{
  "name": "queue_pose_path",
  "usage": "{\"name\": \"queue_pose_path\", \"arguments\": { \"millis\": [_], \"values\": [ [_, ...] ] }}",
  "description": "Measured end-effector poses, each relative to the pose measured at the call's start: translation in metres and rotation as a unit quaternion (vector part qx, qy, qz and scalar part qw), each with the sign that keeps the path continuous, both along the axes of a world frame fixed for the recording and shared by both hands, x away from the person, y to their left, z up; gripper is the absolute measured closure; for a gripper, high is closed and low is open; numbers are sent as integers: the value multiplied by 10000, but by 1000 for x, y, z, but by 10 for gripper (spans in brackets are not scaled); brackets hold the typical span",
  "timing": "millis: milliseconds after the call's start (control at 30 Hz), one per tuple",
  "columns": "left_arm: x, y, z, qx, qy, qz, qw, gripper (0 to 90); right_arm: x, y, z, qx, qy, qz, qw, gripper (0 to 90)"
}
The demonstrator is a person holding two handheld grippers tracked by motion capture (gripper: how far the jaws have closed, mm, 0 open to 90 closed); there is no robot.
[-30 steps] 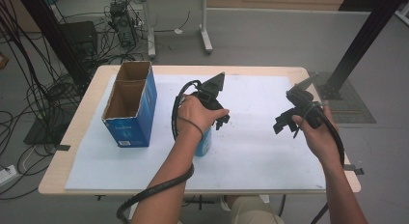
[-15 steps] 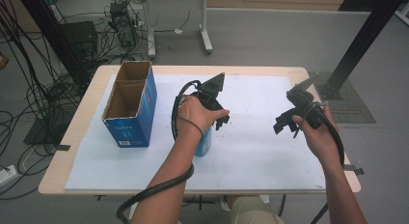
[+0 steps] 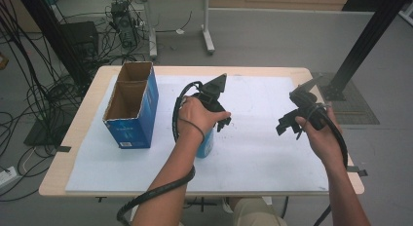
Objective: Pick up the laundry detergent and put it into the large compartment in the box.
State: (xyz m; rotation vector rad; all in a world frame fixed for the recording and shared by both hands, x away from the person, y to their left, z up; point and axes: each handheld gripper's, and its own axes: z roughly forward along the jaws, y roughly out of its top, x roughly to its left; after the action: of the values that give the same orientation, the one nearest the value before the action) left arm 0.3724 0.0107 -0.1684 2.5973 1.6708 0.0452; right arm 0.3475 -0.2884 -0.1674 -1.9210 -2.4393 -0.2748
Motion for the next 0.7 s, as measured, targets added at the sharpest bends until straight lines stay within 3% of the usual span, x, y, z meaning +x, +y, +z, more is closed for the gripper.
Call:
{"name": "queue_pose_path", "arguments": {
  "millis": [700],
  "values": [
    [-1,0,0,61,-35,-40,10000,86,1,0,-1,11,9,-2,10000,83]
  ]
}}
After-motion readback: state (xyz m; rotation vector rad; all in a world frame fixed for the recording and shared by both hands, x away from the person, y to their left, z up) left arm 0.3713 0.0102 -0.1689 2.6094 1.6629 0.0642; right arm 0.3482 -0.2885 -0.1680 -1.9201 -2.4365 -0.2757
